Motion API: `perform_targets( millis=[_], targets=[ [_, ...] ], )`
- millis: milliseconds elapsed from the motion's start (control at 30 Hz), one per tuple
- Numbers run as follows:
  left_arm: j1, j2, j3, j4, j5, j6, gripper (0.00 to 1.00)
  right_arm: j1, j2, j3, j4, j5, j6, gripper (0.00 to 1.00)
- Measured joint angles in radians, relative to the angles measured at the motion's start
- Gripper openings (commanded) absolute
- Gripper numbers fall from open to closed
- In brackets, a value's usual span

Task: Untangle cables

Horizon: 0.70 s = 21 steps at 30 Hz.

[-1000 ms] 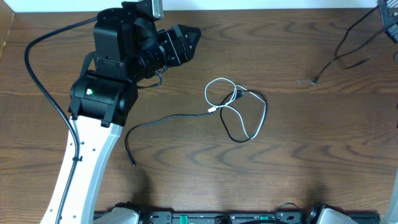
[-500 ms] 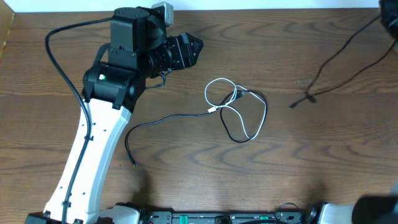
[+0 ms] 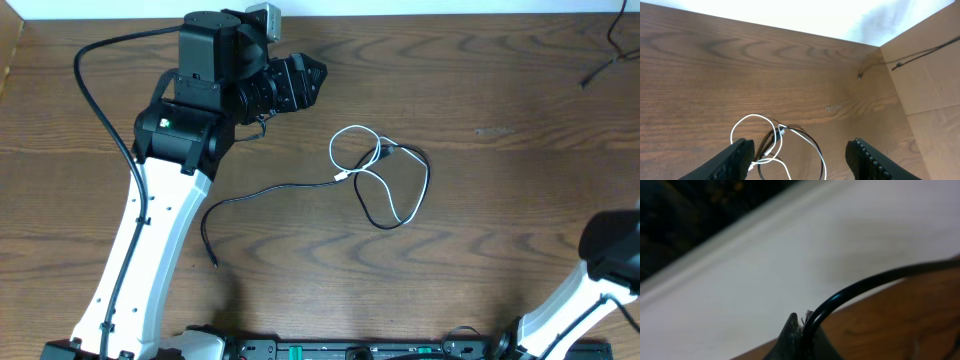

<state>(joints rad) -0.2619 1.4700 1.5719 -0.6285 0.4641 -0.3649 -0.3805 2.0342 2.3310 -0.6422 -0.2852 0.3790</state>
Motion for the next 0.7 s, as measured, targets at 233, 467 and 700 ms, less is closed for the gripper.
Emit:
perform_targets(
  millis=[233, 467, 700],
  targets=[
    [-0.009, 0.008, 0.0, -0.001, 0.0, 0.023, 0.65, 0.0, 0.205, 0.002, -0.019, 0.056, -0.034, 0.38],
    [-0.042, 0.018, 0.0, -0.002, 0.0, 0.052, 0.68, -0.002, 0.328, 0.0, -0.167, 0.071, -0.056, 0.99],
    [-0.043, 0.019, 0.0, -0.002, 0.001, 0.079, 0.84, -0.002, 0.293, 0.0, -0.329, 0.061, -0.077, 0.99]
  ],
)
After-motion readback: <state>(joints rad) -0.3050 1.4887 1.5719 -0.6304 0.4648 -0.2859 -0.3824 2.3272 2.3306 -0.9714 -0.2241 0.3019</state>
